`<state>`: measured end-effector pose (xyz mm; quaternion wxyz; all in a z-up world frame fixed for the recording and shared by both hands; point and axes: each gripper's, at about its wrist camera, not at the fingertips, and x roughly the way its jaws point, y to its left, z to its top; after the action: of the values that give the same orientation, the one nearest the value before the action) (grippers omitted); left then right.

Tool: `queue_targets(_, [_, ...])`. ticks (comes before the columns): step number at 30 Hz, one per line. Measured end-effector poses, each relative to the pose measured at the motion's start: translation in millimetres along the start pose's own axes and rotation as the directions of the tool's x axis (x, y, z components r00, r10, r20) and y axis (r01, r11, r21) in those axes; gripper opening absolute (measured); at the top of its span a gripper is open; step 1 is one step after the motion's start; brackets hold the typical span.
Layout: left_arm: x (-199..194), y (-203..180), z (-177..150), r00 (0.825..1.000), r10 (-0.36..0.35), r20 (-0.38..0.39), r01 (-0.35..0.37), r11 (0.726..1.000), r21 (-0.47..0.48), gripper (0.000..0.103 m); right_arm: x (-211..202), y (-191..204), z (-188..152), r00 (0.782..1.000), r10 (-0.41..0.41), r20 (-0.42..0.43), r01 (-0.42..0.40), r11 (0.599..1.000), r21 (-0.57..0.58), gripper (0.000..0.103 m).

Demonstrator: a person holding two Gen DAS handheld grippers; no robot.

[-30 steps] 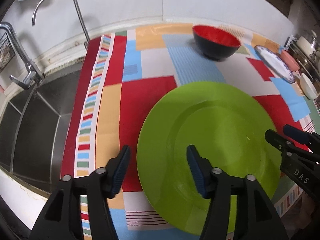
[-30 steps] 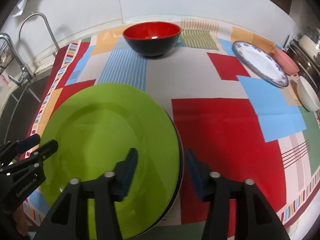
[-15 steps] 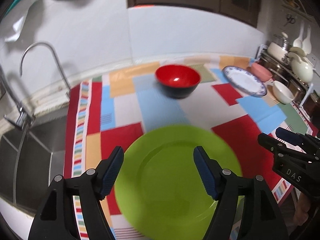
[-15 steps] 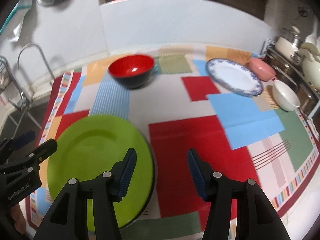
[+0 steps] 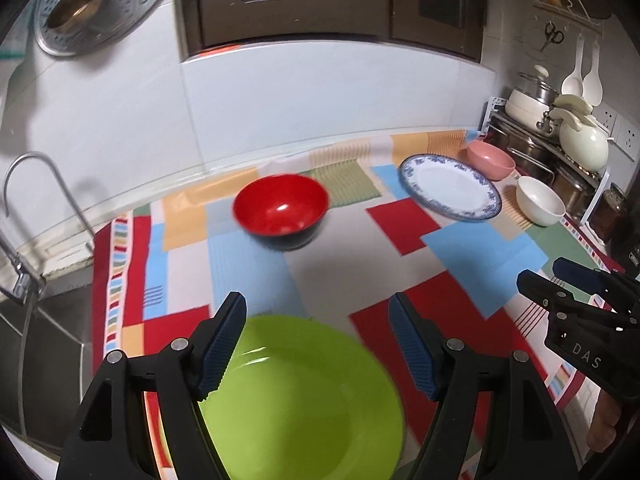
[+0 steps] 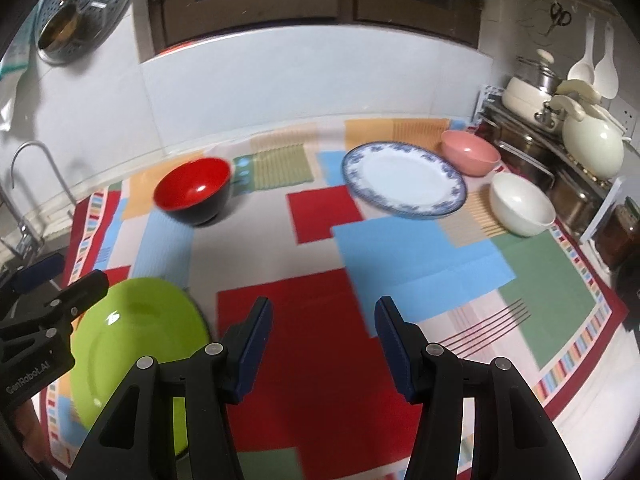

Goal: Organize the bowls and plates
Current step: 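Move both grippers to the blue-and-white plate beside the pink bowl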

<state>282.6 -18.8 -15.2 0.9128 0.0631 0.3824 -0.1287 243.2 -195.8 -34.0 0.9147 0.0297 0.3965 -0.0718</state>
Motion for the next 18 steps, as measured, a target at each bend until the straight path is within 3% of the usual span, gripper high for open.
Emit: queue_targets(18, [54, -87, 70, 0.999, 0.004, 0.041, -0.007, 0.998, 0.068, 0.073, 38, -103, 44, 0.996, -0.076, 0.046, 0.071, 0.993, 0.099, 0.054])
